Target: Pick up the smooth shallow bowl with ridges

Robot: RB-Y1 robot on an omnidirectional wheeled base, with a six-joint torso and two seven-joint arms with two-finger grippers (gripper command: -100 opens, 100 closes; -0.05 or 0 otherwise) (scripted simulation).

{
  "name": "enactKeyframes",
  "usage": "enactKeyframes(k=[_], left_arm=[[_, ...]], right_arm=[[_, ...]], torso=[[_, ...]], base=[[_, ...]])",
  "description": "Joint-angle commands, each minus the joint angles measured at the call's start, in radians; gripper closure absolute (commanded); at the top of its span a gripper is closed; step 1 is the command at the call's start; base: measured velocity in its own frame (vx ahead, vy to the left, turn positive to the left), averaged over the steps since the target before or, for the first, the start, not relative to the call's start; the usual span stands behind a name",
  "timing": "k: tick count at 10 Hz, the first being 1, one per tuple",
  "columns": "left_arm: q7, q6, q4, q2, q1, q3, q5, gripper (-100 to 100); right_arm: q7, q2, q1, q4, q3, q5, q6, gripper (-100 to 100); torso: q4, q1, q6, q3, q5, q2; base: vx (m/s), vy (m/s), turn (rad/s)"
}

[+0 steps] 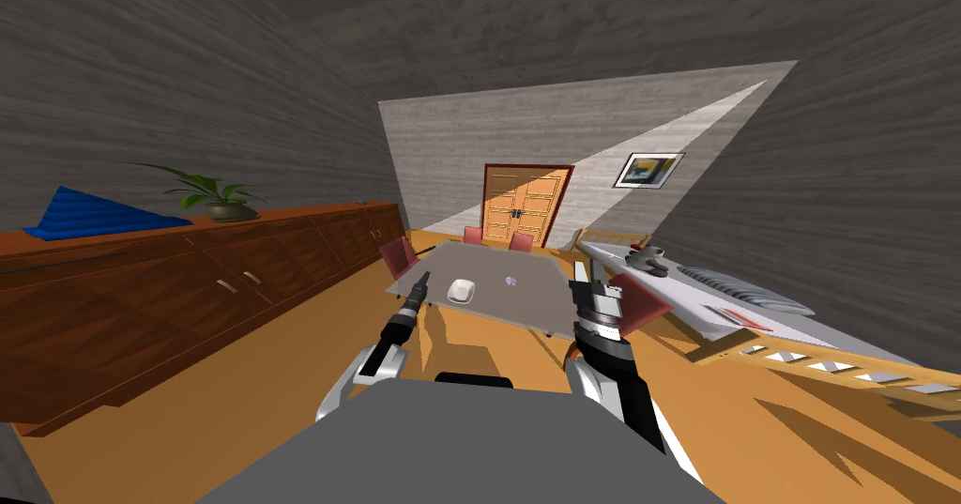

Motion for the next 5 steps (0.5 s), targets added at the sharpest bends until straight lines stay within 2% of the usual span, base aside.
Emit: enactKeyframes(k=[1,5], left_arm=[[-0.006,0.023,0.05,0.005,-0.01,-0.006,-0.002,-100],[-0.016,0.048,0.149,0.007,-0.038,-0.017,-0.004,-100]], right_arm=[[0.0,0.0,0.0,0.0,0.0,0.0,0.0,0],[0.0,0.0,0.0,0.0,0.0,0.0,0.0,0]], torso=[[0.0,0.0,0.0,0.0,0.0,0.0],[0.0,0.001,0.0,-0.001,0.0,-0.002]], base=[[-0.043,-0.012,-0.06],[-0.031,-0.002,-0.054]])
